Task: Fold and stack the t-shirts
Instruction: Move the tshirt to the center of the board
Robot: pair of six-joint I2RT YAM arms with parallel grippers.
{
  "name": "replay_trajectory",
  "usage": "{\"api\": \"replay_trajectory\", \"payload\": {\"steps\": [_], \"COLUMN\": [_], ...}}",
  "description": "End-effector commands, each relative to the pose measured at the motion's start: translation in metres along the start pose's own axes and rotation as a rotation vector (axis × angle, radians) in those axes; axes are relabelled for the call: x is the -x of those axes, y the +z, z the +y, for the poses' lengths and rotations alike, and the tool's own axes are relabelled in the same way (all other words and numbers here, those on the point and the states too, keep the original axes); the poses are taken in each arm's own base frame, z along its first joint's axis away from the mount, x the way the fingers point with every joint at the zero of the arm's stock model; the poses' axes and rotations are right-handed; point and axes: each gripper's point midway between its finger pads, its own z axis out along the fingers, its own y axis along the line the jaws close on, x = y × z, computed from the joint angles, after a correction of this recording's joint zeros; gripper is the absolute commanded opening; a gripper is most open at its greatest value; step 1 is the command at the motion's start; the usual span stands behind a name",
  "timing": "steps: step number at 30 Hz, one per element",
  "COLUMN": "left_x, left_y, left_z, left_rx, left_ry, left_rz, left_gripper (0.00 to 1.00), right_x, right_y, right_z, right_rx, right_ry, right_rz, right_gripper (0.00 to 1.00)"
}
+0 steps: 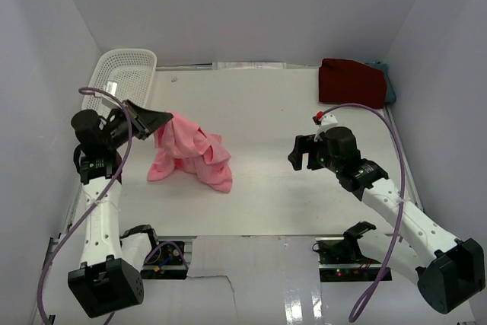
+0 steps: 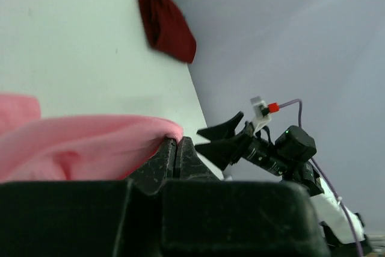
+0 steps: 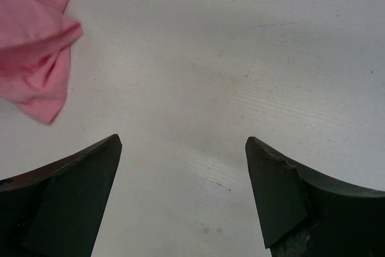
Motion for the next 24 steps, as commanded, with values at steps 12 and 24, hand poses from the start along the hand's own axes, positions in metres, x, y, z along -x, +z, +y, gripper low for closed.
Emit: {"api": "replay_trajectory", "payload": {"steps": [12,24], "left_x": [-0.042,-0.141], "left_y": [0.007,0.094], "left_z": [0.048,0.061], "left_rx": [0.145,0.171], "left_ry": [-0.087,-0.13], "left_rz": [0.163,0.446], "left_gripper": [0.0,0.0], "right_x": [0.019,0.018], "right_y": [0.002,-0.002], "right_z": [0.01,-0.014], "right_rx": [0.023,-0.121], "right_ry": [0.002,0.04], "right_rz": [-0.011,-0.011], "right_gripper": [0.9,0.9]}}
